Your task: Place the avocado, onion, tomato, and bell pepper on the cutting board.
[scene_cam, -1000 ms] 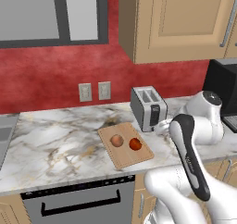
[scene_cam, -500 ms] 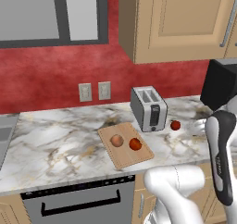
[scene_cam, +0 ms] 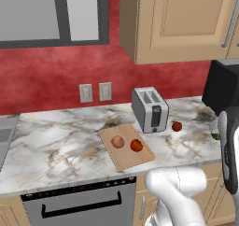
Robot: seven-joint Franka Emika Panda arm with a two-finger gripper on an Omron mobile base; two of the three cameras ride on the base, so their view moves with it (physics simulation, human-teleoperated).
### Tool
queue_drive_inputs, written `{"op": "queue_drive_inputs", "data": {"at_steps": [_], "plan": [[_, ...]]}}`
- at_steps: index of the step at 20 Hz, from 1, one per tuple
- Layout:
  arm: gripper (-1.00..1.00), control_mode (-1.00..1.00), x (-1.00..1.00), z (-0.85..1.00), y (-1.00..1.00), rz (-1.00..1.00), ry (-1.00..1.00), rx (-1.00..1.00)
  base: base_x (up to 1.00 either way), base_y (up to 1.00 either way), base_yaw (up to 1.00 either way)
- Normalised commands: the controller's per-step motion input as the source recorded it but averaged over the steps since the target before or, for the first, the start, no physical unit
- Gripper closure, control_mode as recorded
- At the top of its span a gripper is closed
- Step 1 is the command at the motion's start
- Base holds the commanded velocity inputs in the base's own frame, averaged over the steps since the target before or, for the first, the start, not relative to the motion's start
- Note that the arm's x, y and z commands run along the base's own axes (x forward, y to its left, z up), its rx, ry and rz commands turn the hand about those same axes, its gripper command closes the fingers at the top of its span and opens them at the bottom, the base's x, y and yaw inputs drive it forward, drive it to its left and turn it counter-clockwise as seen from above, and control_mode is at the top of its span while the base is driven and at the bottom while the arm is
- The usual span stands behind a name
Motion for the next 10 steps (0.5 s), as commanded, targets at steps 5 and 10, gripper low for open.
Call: {"op": "queue_drive_inputs", "data": {"at_steps": [5, 10], "plan": [[-1.00, -1.00, 0.32, 0.00, -0.34, -0.08, 0.05, -0.04, 0.00, 0.00, 0.00], [-1.00, -1.00, 0.51, 0.00, -0.12, 0.00, 0.03, 0.00, 0.00, 0.00, 0.00]]}}
